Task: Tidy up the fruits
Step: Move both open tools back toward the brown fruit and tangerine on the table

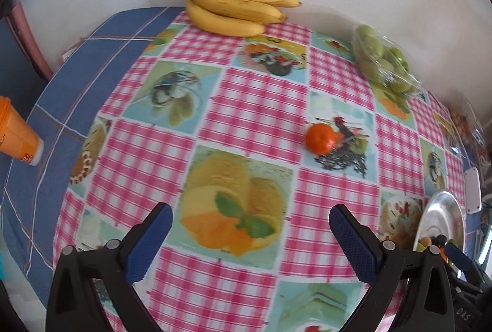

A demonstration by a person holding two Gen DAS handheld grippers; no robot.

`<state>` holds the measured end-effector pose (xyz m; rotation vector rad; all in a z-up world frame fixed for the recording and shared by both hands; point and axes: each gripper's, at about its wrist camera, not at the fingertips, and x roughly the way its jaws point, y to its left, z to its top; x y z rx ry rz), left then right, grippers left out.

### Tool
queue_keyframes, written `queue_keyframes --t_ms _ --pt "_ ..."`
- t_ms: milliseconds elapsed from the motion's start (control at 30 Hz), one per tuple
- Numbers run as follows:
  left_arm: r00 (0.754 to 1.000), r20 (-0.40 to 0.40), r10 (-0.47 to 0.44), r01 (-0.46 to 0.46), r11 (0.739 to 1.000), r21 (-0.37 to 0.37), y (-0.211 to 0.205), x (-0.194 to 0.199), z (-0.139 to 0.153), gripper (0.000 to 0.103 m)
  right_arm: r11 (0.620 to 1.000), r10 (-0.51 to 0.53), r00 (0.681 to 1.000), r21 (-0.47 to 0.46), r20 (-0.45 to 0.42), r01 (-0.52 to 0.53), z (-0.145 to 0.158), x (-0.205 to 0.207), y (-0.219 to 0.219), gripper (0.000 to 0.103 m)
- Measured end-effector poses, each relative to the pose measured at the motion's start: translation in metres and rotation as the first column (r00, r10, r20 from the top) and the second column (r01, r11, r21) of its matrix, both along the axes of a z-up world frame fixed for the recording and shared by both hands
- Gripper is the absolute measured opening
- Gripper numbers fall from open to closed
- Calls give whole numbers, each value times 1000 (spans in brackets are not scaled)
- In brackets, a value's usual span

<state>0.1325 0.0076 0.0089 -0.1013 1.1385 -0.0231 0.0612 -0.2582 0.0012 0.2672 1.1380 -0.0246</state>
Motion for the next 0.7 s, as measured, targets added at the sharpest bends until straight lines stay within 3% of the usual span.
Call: queue_keyframes --t_ms 300,700 --pt "997 -30 74 -74 997 9 43 5 -10 103 997 78 997 -10 -15 -78 -7 14 46 94" --pt "992 -112 55 -56 998 0 39 9 -41 103 988 151 986 -14 -63 -152 -28 25 82 94"
